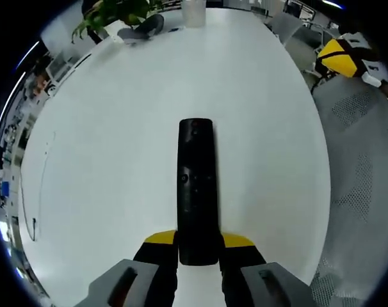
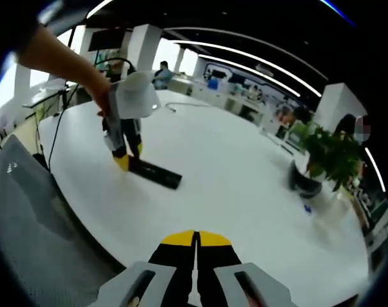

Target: Press the specified remote control buttons in sequence, fully releasing each button before pressing the next.

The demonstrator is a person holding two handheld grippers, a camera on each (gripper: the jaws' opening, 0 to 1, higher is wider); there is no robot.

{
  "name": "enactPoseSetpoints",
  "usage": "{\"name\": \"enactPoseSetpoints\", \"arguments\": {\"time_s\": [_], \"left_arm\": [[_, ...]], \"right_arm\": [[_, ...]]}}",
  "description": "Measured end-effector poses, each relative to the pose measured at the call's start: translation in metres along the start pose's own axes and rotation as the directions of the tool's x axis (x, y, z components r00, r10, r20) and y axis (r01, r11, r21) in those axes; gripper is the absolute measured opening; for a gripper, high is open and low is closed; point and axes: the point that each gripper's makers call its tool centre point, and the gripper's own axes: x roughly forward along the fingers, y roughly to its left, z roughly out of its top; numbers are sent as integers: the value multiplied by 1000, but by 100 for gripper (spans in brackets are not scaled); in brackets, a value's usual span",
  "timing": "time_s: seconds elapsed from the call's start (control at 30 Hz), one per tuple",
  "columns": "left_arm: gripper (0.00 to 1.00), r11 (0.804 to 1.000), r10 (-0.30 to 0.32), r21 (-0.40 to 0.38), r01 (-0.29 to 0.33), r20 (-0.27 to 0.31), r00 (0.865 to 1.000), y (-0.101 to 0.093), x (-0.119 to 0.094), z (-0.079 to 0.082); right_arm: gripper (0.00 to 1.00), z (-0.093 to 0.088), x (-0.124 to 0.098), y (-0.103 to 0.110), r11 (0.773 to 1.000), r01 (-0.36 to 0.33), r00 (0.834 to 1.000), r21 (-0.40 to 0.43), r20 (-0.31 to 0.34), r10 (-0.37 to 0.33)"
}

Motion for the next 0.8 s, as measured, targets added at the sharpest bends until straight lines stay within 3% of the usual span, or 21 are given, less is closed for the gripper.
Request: {"name": "enactPoseSetpoints", "arguments": {"time_s": [0.8], "left_arm": [[23, 1000, 1, 1, -1, -20, 1000, -33, -2, 0]], "right_arm": [[0, 2, -1, 3, 1000, -11, 1000, -16, 5, 11]]}}
